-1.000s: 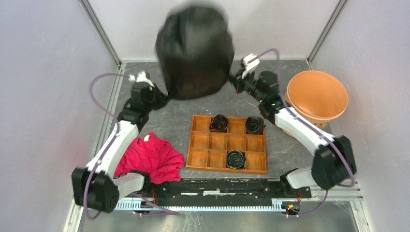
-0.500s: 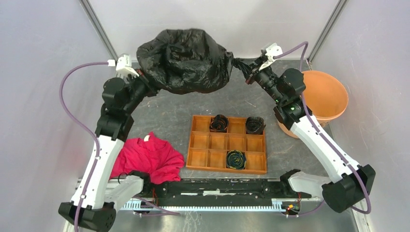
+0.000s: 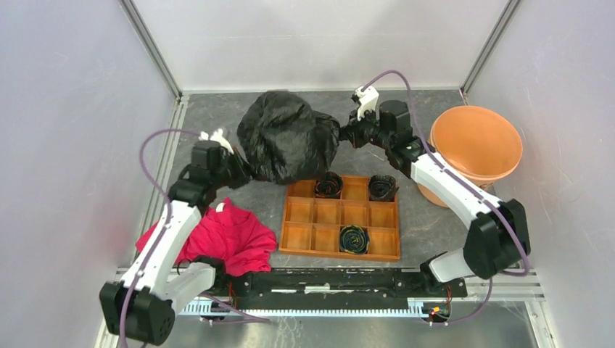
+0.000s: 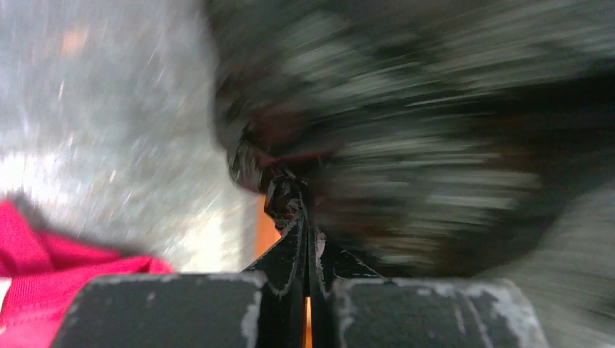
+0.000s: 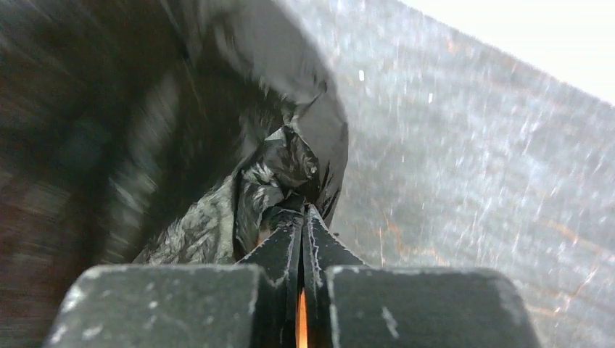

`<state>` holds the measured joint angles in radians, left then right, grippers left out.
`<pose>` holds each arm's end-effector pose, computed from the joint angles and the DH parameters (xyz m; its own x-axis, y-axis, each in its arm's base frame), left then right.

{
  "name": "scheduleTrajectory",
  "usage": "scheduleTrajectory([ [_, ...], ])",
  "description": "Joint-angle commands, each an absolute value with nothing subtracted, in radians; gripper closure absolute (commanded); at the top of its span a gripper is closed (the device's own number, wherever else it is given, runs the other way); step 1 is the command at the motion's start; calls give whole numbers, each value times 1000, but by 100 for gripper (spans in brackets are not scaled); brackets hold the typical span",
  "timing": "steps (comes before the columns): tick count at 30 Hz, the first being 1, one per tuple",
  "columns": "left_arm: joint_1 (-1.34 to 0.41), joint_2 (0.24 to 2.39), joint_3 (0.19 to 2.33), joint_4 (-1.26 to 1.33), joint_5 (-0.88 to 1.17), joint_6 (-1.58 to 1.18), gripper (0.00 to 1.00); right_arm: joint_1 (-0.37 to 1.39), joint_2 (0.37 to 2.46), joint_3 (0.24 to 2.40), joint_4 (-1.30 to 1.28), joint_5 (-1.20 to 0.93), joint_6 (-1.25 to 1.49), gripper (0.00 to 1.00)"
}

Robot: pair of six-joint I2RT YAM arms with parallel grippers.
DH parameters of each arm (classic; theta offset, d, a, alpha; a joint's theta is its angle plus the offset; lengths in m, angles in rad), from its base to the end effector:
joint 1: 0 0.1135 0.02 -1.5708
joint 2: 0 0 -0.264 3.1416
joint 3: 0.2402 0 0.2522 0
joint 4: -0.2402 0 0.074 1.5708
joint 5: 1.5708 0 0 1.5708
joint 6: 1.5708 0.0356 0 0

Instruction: Put the trash bags into the trash bin

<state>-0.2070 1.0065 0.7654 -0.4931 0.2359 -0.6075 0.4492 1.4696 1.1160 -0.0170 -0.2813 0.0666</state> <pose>0.2054 -0.0516 0.2636 -0.7494 -0.4097 -0.5202 -0.0708 0.8306 -0.5523 0.3063 0.1586 0.3084 -0.3688 -0.1068 -0.9234 -0.6271 0.7618 0.1624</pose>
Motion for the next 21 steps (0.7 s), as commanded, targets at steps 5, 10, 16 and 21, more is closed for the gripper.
scheduleTrajectory([
  [5, -205, 853, 1039, -440, 319, -618, 98, 449, 1332, 1203, 28, -262, 65, 99],
  [10, -206, 864, 917, -460, 314, -690, 98, 449, 1325, 1119, -22, -187, 66, 99],
  [16, -206, 1039, 875, -421, 390, -670, 98, 446, 1372, 1127, -209, -220, 75, 100],
  [21, -206, 1072, 1078, -421, 487, -646, 98, 446, 1316, 1217, -243, -203, 89, 100],
])
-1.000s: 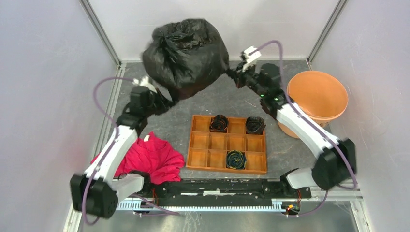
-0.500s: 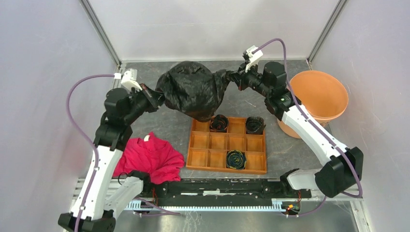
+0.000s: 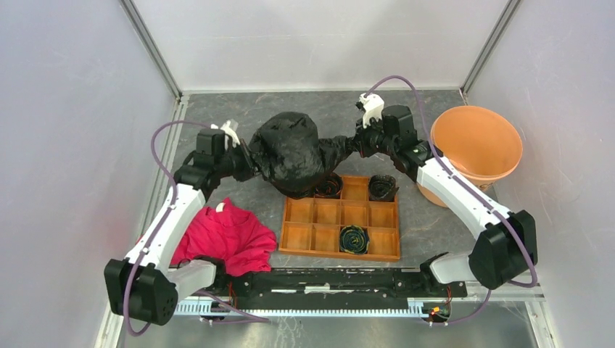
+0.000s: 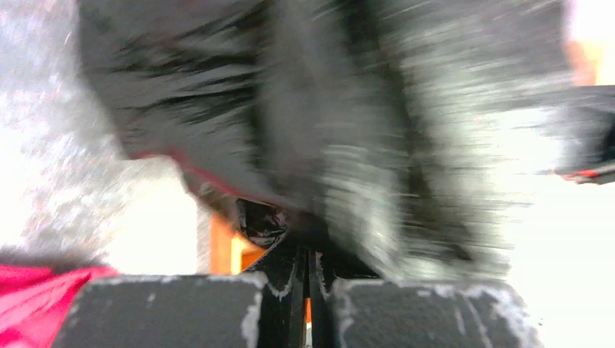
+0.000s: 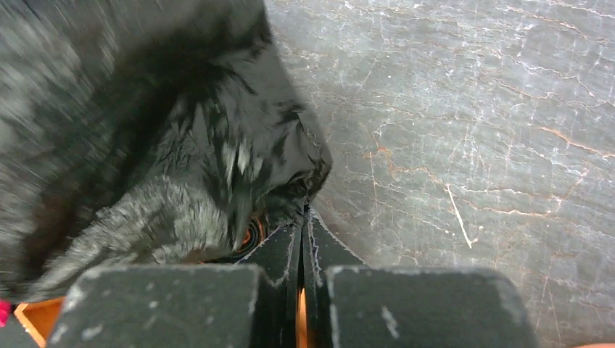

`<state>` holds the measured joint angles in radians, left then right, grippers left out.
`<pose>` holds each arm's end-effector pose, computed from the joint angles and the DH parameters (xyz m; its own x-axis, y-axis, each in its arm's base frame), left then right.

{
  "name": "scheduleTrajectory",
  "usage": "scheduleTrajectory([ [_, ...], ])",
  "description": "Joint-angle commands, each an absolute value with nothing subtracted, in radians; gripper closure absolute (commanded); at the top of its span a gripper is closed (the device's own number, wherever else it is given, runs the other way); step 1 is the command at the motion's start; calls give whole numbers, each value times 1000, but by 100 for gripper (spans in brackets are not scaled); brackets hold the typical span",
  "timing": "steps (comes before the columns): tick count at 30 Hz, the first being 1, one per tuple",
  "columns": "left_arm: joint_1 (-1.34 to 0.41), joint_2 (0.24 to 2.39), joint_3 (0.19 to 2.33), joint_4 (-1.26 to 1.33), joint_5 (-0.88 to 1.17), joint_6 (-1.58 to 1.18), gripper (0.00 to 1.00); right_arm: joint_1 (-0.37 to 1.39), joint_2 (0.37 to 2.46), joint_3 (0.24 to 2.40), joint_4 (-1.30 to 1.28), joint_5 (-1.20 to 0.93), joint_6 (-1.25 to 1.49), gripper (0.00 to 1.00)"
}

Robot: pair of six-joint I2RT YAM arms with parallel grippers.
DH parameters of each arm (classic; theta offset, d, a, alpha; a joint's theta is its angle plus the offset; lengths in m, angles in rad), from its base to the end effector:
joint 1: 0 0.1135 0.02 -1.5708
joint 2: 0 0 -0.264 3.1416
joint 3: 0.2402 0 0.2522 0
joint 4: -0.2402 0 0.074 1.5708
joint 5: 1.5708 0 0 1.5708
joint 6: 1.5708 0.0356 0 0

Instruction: Put the trash bags into the trash bin

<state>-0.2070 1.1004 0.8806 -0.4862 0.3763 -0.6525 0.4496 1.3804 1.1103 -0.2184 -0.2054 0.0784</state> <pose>0.2263 -0.0609 0.2845 -0.7867 -0.4118 -0.4599 -0.0162 0.7585 -0.6515 0.2835 0.1448 0.3141 -0.4674 -0.1404 -0.8728 -0.5528 0.8169 0.1646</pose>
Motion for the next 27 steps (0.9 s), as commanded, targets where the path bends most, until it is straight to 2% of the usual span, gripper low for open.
scheduleTrajectory([
  [1, -206, 1066, 1127, -420, 489, -646, 98, 446, 1325, 1255, -271, -195, 85, 99],
  [7, -206, 1078, 1304, -361, 474, -661, 98, 417, 1456, 1593, -427, -175, 65, 100],
  [10, -206, 1108, 1261, -320, 399, -697, 98, 387, 1533, 1667, -448, -155, 62, 100],
  [13, -206, 1163, 1159, -344, 330, -727, 98, 367, 1600, 1659, -487, -118, 31, 100],
  [18, -206, 1205, 1048, -336, 390, -754, 98, 366, 1611, 1559, -536, -108, 9, 100],
  [27, -245, 1119, 1156, -286, 406, -777, 98, 367, 1514, 1479, -537, -126, -53, 100],
])
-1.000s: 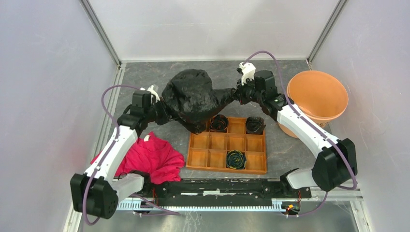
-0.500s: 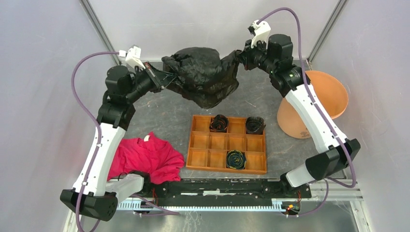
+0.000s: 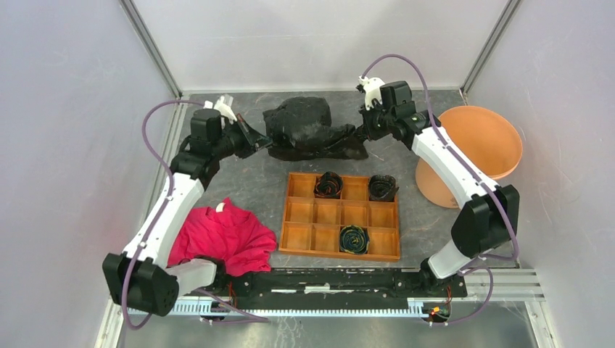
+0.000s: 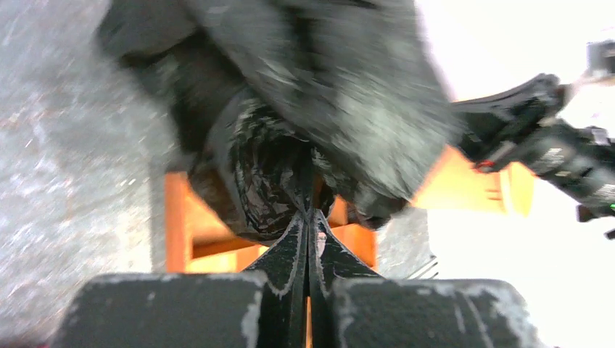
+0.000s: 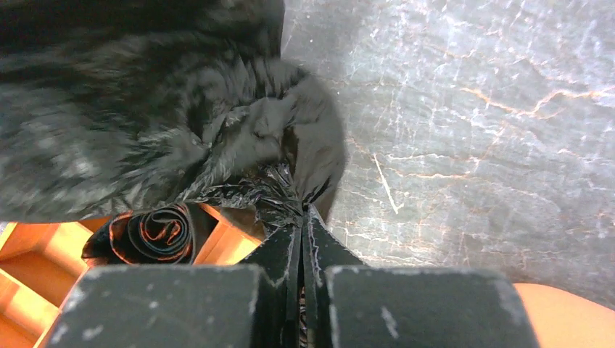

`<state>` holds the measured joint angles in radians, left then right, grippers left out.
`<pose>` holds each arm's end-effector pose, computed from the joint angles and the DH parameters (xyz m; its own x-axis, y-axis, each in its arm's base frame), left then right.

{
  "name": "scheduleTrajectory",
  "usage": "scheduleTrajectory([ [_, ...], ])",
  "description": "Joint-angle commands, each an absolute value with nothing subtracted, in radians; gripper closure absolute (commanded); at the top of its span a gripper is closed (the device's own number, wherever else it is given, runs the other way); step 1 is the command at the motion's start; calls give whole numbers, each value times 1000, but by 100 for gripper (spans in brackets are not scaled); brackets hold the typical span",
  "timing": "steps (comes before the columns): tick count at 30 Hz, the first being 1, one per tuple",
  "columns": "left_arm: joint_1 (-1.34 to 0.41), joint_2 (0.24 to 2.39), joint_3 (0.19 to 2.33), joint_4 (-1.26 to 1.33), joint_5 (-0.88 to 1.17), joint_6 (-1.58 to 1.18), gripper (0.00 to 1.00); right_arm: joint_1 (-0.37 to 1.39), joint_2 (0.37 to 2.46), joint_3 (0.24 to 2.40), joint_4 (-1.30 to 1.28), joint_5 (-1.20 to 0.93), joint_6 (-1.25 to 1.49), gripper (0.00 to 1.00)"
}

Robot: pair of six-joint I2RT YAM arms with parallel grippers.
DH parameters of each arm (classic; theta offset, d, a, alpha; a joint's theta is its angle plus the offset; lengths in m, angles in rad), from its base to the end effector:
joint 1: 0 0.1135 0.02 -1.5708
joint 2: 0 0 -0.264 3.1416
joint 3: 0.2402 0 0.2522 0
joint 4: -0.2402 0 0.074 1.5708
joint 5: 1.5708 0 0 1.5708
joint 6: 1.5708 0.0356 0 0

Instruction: Put the trash bags into the trash bin

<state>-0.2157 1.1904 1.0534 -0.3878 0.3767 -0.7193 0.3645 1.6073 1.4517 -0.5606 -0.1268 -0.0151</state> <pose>0.2566 -0.0696 0.3309 -0.7042 -0.4729 -0.5296 0.0612 0.7027 -0.7088 0.3379 0.1337 0.3269 -0.6066 -0.2475 -0.7555 -0.4519 0.8892 0.0716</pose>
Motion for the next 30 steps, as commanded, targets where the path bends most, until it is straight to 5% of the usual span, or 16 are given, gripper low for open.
scheduleTrajectory([
  [1, -258, 1115, 1167, -270, 408, -782, 98, 366, 1515, 1488, -542, -125, -56, 100],
  [10, -361, 1189, 1278, -140, 404, -811, 98, 366, 1445, 1522, -501, -279, -66, 99],
  [21, -514, 1405, 1402, -117, 447, -764, 98, 375, 1346, 1205, 167, -814, 289, 97],
  [30, -523, 1447, 1400, -78, 441, -786, 98, 409, 1370, 1102, 420, -851, 463, 83],
])
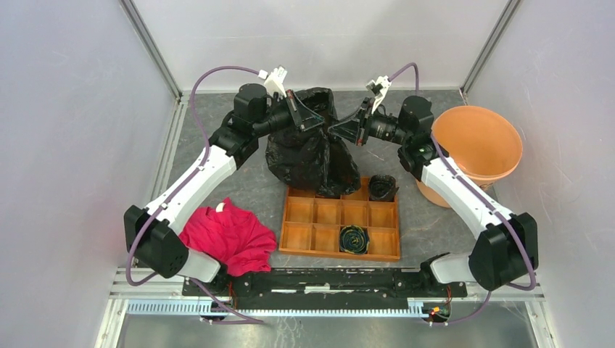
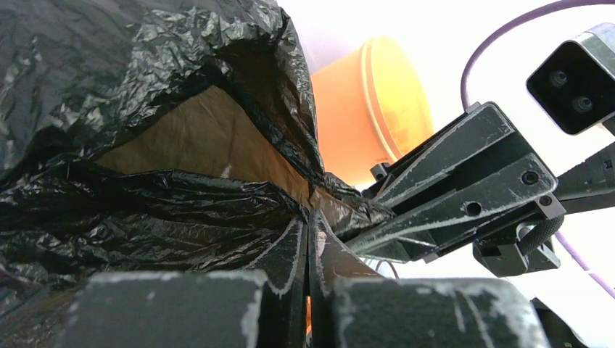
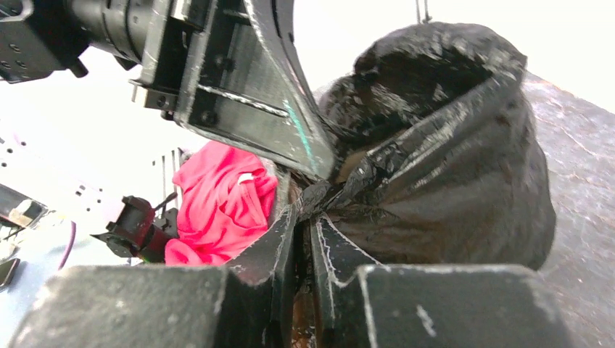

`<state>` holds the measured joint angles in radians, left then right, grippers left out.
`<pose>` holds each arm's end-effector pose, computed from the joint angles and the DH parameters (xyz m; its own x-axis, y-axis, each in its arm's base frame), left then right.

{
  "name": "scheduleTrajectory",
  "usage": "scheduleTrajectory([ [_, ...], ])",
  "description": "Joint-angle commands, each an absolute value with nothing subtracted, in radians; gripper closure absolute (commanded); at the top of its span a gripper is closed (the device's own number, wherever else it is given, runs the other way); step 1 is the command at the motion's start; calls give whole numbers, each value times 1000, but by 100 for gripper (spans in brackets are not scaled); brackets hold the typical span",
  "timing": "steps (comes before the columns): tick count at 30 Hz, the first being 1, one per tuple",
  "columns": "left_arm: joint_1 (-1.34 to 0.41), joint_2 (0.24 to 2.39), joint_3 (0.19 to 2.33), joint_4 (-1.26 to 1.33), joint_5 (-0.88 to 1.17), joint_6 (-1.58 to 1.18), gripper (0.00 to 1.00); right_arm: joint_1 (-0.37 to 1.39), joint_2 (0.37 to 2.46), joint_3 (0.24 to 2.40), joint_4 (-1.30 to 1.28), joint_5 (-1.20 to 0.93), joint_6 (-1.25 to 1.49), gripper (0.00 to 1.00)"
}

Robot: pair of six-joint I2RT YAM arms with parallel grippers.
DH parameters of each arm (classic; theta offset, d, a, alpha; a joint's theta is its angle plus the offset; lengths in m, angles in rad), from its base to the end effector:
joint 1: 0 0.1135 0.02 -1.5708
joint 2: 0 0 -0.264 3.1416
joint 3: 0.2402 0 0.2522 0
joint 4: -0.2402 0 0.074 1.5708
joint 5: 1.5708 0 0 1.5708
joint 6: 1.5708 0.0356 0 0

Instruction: Put the trash bags into the trash bin

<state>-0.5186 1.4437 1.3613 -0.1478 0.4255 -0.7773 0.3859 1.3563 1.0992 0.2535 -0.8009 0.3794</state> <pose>0.2873 -0.1809 0.3907 -0.7027 -0.3345 -0.6280 0.4316 0.5012 -0.7500 0.2820 0.1421 0.3668 -0.3465 0.1375 -0.9279 -0.8600 0.3485 0.3728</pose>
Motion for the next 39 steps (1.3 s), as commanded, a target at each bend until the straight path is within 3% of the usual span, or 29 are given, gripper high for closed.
scheduleTrajectory([
  [1, -523, 1450, 1403, -76, 437, -788, 98, 417, 1374, 1102, 421, -850, 461, 83],
  [6, -525, 1468, 1416, -75, 447, -792, 98, 448, 1355, 1095, 371, -756, 378, 65],
  [9, -527, 1469, 1416, -75, 449, -795, 98, 477, 1351, 1119, 273, -668, 286, 63],
  [15, -534, 1465, 1416, -75, 455, -796, 98, 565, 1333, 1154, 119, -417, 108, 44],
  [20, -540, 1459, 1413, -76, 457, -795, 98, 629, 1332, 1172, 87, -302, 59, 37],
  [25, -541, 1447, 1406, -75, 463, -795, 98, 664, 1332, 1175, 79, -128, 79, 38],
  [29, -542, 1423, 1397, -79, 456, -784, 97, 677, 1318, 1123, 161, -30, 137, 64],
  [32, -541, 1397, 1399, -111, 436, -758, 82, 675, 1324, 1121, 184, -6, 154, 96],
  [33, -541, 1387, 1404, -133, 421, -740, 72, 676, 1322, 1121, 185, 17, 156, 100],
  [37, -542, 1328, 1433, -267, 290, -624, 30, 676, 1304, 1134, 155, 91, 119, 100],
  [39, -542, 1283, 1433, -321, 200, -565, 18, 676, 1286, 1150, 129, 136, 89, 100],
])
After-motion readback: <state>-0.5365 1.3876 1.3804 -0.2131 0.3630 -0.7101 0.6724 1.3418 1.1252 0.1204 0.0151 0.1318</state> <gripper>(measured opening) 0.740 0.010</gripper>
